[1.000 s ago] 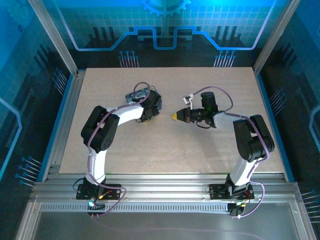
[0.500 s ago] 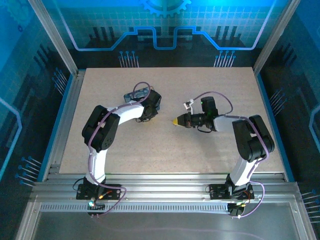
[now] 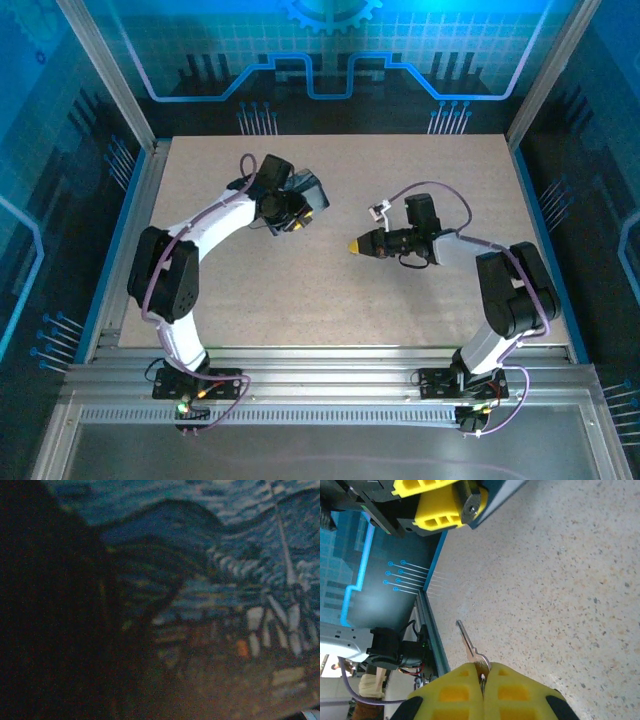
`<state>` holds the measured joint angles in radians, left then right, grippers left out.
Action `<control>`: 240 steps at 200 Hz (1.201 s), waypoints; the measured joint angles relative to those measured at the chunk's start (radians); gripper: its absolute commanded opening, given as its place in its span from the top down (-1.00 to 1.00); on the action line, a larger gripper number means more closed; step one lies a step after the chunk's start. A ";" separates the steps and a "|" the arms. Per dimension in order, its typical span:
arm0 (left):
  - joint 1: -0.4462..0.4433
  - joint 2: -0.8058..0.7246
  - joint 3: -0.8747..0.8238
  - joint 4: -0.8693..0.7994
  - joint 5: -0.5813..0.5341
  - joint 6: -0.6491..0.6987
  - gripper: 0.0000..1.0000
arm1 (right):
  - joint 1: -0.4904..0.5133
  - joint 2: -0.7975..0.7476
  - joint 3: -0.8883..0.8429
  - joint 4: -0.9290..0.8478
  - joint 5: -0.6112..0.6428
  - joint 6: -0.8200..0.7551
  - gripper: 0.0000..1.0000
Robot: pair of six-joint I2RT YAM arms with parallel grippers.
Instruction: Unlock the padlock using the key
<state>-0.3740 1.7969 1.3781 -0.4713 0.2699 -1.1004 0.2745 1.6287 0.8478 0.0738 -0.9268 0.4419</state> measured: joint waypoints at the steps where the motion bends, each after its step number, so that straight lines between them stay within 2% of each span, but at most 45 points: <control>1: 0.000 -0.001 0.000 0.002 0.003 -0.001 1.00 | 0.000 -0.002 0.003 -0.006 0.000 -0.003 1.00; 37: 0.003 -0.006 -0.050 0.072 0.127 -0.070 1.00 | 0.017 -0.046 0.090 -0.093 0.015 -0.016 1.00; 76: 0.005 -0.006 -0.106 0.188 0.199 -0.157 1.00 | 0.067 -0.082 0.139 -0.172 0.095 -0.043 1.00; 152: 0.010 -0.006 -0.144 0.304 0.252 -0.257 1.00 | 0.068 -0.050 0.152 -0.209 0.171 -0.047 1.00; 240: 0.026 -0.009 -0.192 0.368 0.260 -0.272 1.00 | 0.072 0.054 0.201 -0.138 0.179 -0.010 1.00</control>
<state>-0.3485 1.7878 1.1866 -0.1032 0.5301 -1.3720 0.3462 1.6829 1.0489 -0.0647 -0.7483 0.4316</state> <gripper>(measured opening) 0.267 0.042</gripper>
